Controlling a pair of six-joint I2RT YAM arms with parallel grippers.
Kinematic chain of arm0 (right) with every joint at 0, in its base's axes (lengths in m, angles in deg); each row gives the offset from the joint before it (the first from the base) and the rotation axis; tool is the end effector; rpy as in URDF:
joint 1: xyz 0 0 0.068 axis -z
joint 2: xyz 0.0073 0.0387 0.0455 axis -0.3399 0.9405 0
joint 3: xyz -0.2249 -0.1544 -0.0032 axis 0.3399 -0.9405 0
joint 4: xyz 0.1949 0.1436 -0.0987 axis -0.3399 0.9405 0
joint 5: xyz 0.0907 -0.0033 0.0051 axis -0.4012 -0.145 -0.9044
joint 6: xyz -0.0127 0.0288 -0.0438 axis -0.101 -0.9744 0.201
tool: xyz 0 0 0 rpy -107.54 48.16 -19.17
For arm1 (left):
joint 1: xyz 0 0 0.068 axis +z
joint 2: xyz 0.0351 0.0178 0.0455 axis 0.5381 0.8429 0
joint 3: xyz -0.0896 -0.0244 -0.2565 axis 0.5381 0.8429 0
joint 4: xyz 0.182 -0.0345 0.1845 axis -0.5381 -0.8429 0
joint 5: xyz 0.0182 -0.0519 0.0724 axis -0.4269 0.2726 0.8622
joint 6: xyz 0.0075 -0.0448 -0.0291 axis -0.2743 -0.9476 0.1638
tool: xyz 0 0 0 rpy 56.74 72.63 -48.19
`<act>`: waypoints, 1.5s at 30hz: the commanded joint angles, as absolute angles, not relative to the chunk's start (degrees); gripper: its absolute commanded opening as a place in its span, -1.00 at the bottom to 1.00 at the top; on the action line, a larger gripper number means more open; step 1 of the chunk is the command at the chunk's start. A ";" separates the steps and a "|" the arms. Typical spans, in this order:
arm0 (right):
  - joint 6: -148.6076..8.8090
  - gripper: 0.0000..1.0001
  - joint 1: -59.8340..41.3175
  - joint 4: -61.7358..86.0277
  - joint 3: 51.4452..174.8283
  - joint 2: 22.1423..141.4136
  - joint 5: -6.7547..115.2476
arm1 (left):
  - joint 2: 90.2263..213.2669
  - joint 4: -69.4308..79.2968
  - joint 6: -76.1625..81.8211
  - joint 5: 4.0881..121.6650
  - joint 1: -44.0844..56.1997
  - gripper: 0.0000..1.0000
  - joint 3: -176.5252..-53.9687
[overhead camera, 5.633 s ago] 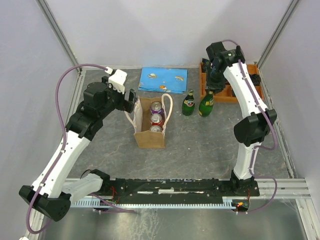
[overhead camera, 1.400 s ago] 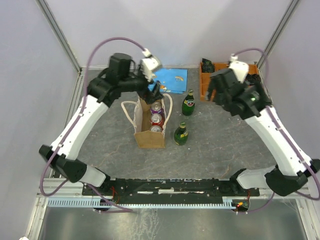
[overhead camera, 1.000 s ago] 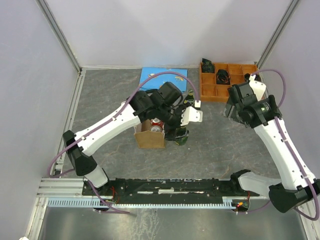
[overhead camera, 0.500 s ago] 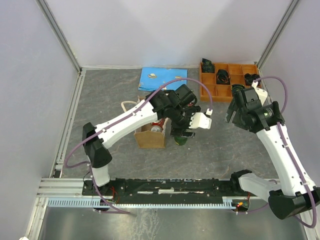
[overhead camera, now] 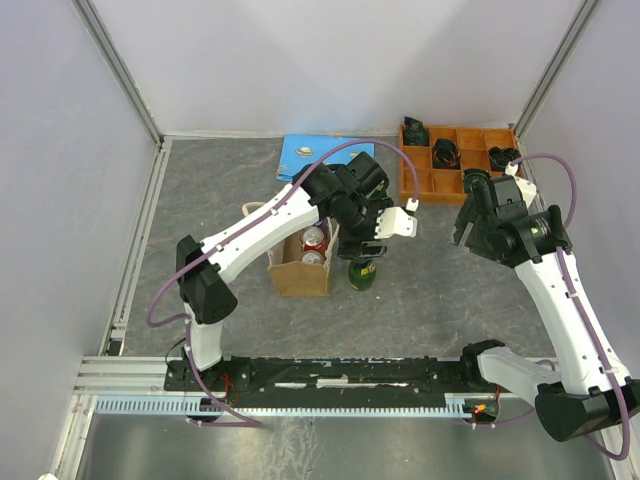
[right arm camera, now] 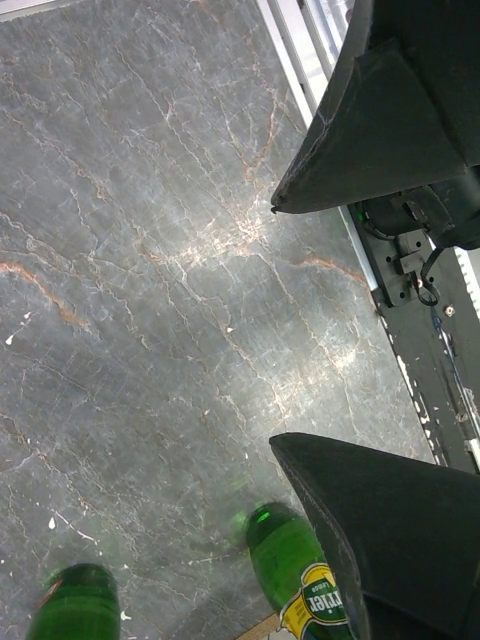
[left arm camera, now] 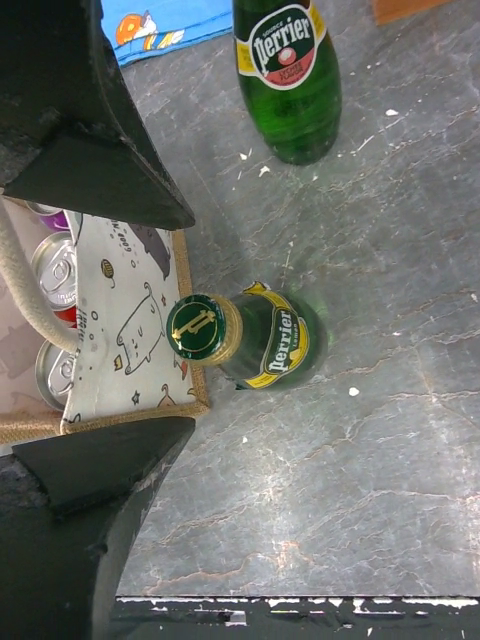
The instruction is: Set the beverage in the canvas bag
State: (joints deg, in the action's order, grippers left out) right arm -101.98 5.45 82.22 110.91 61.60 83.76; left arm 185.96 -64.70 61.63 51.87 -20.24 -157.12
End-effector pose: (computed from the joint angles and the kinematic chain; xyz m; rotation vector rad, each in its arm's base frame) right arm 0.1720 0.0306 0.3649 0.6590 2.3933 -0.1107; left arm 0.2307 -0.3233 0.3448 2.0997 1.6211 -0.4802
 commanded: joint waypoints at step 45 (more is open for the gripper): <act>-100.52 0.96 7.04 79.68 110.83 62.17 82.09 | 187.36 -60.04 57.48 44.51 -19.06 -0.94 -152.81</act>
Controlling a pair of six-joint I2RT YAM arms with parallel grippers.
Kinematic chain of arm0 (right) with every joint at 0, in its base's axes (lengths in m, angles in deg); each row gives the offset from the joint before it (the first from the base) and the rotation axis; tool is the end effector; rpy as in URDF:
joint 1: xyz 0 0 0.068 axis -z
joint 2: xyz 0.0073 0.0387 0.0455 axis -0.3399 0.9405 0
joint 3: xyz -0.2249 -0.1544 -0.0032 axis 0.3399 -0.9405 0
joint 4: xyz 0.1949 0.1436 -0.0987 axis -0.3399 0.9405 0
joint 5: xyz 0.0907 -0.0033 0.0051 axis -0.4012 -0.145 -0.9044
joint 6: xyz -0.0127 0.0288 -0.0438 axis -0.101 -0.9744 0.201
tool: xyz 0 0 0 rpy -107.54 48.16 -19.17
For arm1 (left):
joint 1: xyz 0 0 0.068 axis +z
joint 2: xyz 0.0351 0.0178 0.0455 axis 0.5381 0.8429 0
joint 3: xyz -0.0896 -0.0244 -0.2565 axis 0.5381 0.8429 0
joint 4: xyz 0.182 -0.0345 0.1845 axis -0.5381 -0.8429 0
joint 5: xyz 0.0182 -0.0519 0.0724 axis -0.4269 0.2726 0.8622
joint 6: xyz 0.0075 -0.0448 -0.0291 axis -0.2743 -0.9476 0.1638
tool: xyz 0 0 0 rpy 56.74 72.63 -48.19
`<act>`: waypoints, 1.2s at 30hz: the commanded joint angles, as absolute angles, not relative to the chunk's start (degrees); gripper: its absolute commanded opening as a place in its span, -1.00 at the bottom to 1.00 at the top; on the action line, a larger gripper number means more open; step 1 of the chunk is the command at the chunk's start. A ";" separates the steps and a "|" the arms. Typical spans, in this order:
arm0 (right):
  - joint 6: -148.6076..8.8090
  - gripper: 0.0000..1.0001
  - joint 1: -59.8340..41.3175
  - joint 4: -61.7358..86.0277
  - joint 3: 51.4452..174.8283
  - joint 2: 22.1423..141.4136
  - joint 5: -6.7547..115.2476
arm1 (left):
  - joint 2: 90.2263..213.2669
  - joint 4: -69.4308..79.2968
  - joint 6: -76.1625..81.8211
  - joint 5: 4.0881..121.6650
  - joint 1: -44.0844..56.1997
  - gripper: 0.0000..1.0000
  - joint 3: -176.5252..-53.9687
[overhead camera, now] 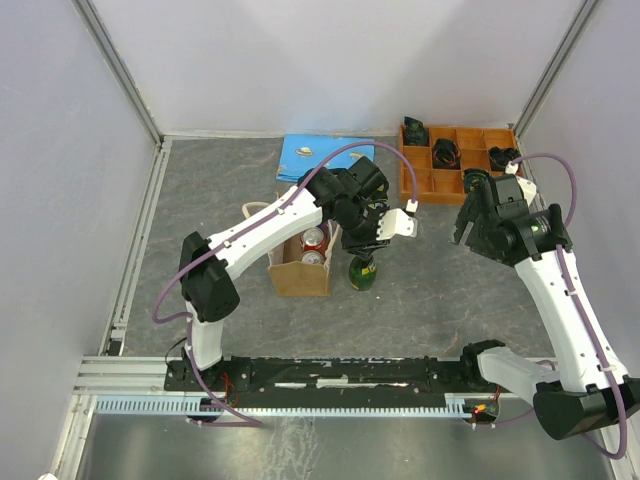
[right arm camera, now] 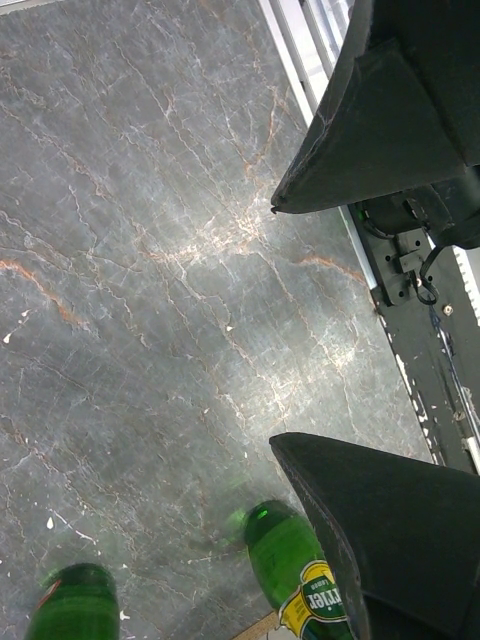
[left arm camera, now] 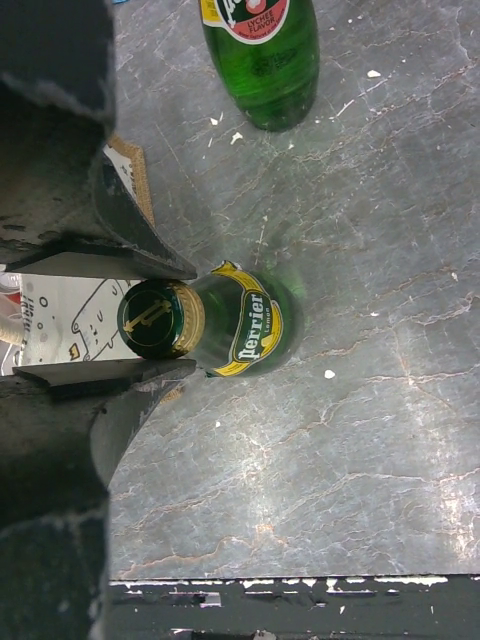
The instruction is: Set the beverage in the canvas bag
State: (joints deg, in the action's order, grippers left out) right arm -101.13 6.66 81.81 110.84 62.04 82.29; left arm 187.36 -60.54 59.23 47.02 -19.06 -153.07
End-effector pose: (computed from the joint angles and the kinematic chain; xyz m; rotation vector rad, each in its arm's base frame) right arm 0.1752 0.0284 0.3635 0.6607 2.4070 -0.0979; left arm 0.2412 -0.3279 0.3194 2.0692 1.6760 -0.6030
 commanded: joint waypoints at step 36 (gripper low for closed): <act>-101.73 0.95 7.30 80.09 107.76 59.23 79.74 | 187.38 -40.25 46.11 62.20 -3.66 -0.95 -181.18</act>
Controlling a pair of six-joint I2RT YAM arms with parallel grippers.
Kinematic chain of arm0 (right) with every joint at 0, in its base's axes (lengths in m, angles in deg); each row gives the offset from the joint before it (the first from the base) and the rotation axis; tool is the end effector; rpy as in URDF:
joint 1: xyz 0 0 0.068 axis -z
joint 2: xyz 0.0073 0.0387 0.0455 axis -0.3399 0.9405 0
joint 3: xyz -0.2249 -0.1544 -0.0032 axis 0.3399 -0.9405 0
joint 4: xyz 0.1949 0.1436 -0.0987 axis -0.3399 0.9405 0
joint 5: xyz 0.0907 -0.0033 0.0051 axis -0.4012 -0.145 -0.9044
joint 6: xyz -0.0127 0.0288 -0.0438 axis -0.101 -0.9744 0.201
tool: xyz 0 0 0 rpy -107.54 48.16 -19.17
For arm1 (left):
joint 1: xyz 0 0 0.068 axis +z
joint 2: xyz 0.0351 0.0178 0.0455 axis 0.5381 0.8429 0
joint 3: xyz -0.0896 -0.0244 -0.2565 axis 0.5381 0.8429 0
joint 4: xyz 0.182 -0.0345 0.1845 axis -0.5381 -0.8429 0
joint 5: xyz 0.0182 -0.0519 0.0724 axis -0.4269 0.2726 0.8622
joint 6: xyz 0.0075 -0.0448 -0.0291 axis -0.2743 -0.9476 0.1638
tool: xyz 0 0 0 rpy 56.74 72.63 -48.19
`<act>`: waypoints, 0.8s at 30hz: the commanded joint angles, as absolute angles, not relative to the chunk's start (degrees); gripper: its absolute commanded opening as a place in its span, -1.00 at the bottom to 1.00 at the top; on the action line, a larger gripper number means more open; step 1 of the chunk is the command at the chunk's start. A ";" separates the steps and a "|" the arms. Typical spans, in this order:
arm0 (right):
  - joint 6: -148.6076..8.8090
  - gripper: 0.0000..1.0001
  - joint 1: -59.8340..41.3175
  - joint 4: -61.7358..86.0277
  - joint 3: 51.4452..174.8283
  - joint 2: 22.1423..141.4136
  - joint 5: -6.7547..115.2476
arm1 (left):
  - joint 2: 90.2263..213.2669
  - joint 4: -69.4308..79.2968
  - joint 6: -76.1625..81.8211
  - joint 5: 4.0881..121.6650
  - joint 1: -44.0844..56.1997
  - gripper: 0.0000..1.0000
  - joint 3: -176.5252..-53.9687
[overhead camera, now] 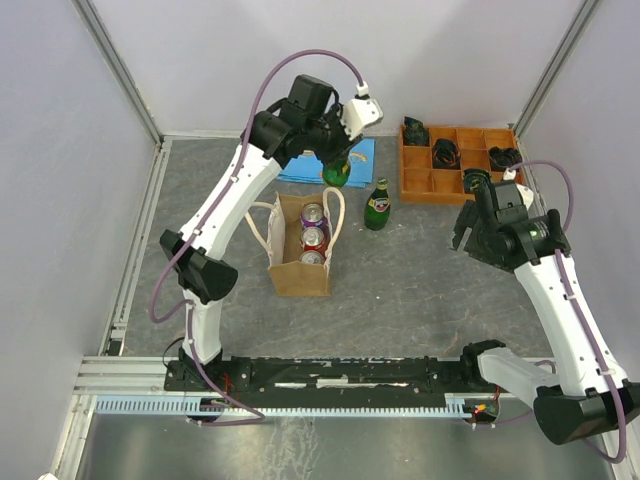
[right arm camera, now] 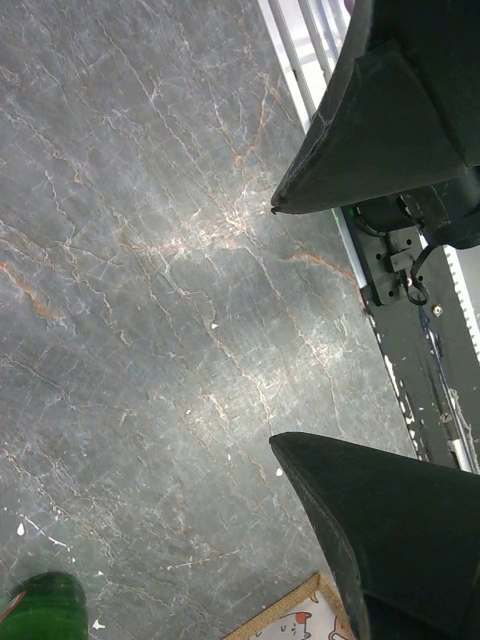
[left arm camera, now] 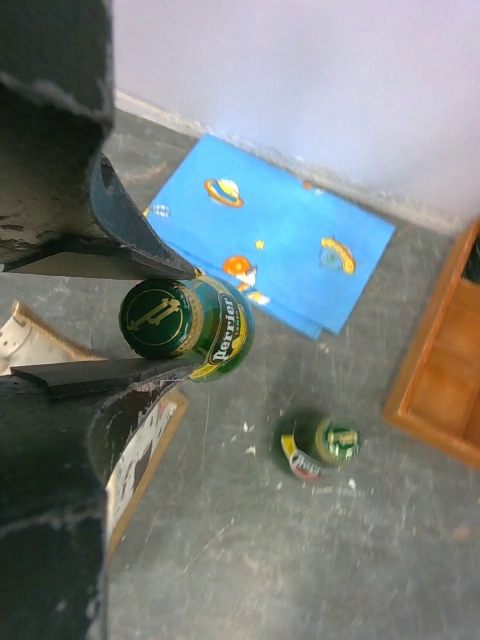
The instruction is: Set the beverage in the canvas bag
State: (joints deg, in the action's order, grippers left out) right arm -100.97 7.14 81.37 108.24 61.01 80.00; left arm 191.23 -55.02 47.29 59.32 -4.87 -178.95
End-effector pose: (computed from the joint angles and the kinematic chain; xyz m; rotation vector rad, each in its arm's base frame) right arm 0.1724 0.0277 0.3534 0.6582 2.4431 -0.0684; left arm 0.3335 -0.2644 0.4313 1.3652 1.7403 -0.2723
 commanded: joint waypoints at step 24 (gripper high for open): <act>-102.77 0.92 7.32 78.75 105.10 58.22 77.22 | 177.14 -37.28 45.85 70.52 1.09 -0.95 -172.71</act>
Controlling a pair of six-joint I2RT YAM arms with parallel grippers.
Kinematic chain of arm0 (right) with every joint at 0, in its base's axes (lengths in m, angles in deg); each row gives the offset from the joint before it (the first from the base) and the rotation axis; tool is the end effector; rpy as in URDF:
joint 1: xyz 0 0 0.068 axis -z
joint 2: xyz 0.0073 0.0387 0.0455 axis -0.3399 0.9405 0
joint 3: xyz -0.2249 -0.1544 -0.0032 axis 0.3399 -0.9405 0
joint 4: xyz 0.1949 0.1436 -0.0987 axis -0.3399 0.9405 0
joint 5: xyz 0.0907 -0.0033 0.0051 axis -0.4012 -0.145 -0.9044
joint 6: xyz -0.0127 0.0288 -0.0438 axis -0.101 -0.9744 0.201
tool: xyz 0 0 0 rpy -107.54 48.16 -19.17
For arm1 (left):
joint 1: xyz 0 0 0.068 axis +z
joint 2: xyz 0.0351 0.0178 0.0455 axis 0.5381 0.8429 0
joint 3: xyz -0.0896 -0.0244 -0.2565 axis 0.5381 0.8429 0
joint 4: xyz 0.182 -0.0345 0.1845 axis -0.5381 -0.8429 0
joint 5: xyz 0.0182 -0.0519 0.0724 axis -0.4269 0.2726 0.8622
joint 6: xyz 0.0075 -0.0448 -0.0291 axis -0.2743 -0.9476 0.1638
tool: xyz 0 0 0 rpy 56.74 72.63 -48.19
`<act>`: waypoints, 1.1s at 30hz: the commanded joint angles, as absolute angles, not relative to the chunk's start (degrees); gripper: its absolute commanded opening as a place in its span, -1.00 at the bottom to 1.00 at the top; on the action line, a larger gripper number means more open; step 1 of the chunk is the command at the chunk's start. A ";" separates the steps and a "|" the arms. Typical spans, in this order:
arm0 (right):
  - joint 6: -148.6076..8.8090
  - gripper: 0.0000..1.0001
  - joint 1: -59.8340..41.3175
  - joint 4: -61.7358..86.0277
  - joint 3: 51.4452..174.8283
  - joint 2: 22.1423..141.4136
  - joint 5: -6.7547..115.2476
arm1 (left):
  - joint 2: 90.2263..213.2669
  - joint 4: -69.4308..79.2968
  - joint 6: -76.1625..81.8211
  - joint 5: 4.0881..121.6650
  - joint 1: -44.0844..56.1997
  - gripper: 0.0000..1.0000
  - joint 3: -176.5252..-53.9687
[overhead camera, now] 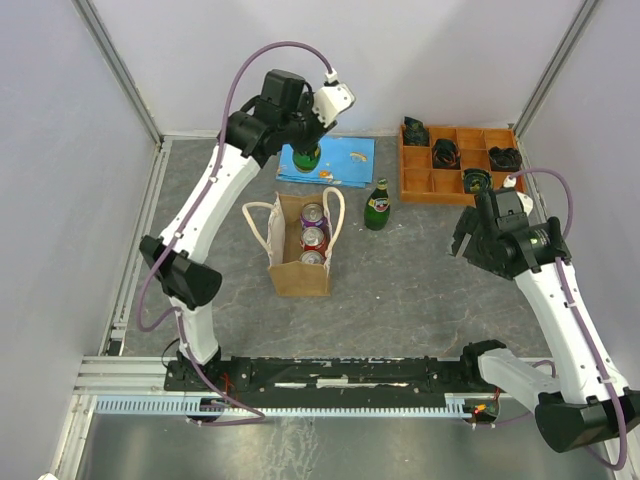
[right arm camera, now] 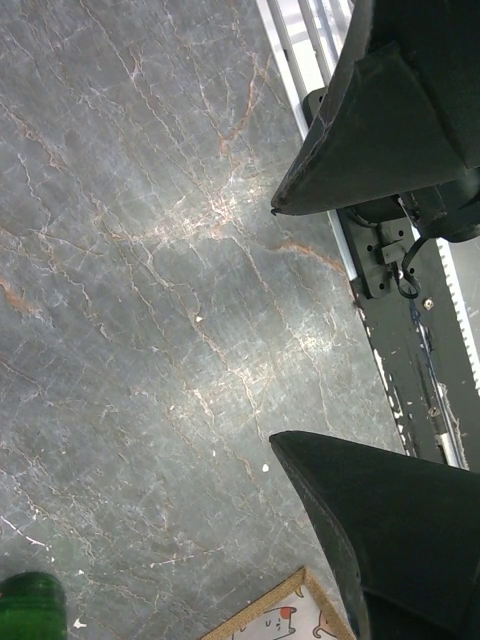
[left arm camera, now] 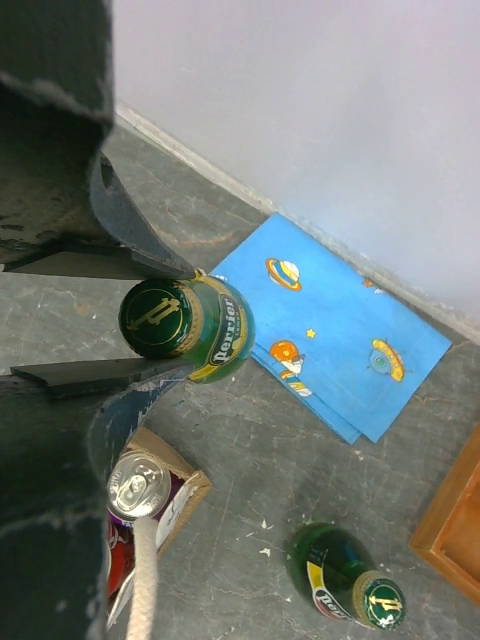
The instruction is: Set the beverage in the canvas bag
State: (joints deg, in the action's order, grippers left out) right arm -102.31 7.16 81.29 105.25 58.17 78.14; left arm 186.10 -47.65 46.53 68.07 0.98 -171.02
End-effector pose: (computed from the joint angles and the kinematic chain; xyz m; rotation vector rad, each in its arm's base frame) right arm 0.1615 0.0263 0.3457 0.6797 2.4521 -0.0224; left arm 0.3534 -0.2194 0.4368 1.1526 1.7960 -0.0516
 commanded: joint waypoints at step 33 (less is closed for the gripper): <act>-100.17 0.91 7.30 79.85 108.66 63.96 77.63 | 153.42 -38.22 32.53 58.74 1.18 -0.95 -137.00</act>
